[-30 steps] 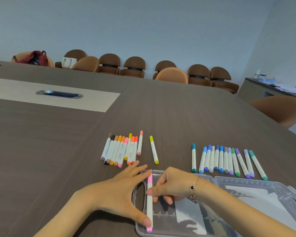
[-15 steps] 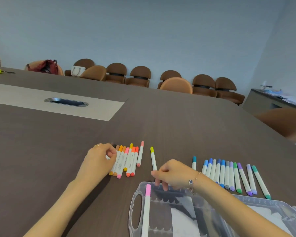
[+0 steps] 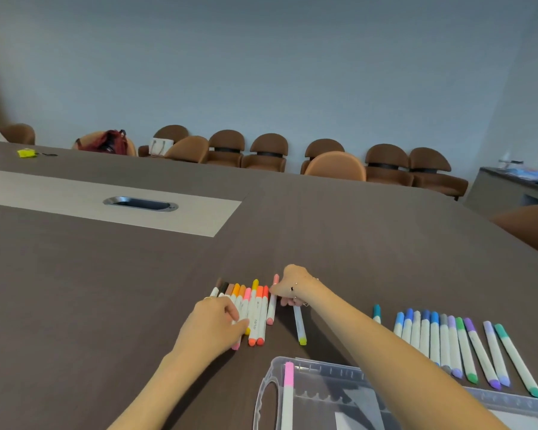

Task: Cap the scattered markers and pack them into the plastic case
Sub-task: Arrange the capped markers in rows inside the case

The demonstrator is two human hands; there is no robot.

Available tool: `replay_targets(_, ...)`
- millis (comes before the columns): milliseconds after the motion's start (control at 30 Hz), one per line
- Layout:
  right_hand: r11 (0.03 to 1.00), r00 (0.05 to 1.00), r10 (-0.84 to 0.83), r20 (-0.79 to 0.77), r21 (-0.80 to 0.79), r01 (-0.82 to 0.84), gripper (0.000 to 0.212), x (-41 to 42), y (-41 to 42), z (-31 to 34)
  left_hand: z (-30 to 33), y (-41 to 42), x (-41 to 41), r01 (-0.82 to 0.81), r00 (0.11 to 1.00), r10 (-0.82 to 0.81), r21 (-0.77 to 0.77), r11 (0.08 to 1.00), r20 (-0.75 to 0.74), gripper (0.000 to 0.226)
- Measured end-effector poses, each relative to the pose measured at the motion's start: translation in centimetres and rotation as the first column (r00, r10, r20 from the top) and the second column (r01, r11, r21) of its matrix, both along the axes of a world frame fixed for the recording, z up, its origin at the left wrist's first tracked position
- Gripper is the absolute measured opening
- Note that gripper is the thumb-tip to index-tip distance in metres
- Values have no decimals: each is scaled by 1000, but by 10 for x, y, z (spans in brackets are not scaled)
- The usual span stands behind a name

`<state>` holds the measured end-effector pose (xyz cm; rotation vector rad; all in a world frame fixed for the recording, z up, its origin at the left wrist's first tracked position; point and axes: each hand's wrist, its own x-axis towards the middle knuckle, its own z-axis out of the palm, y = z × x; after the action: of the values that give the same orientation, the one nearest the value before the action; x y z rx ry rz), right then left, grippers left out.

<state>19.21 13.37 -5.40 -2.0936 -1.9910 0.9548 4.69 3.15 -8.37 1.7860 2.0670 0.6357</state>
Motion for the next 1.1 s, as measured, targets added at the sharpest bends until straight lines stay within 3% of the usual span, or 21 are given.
replay_targets(267,999,999,28,24,-29,-27,18,-2,8,-1,7,4,12,-20,985,-7,-152,988,-175,24)
replay_targets(467,999,999,4,-41,-41,-6,21,3,7,-7,8,-4,17,-28,973,-13,-177,984,-231,32)
replay_targets(567,990,992,-41,-120,131,56,31,8,2,-11,15,-7,17,-65,981,35,-155,986,-193,27)
replay_targets(633,969,960,-44,-276,222,108,36,13,-6,-7,22,-5,11,-95,992,80,-154,983,-98,28)
replay_targets(733,999,846,24,-533,45,0,39,20,-33,6,30,-7,12,-35,988,59,-165,986,146,25)
replay_targets(800,998,824,42,-565,-11,-58,39,26,-51,12,29,-13,18,36,978,-3,-156,987,207,24)
replay_targets(967,993,728,-105,-677,-115,36,30,53,-86,23,30,-24,18,144,939,-95,-126,982,331,28)
replay_targets(1033,988,745,-101,-659,-152,-1,31,68,-105,26,28,-22,1,85,944,-71,-32,996,322,27)
replay_targets(1100,974,843,7,-538,-186,-127,32,77,-129,27,21,-16,-16,-34,968,9,97,995,249,16)
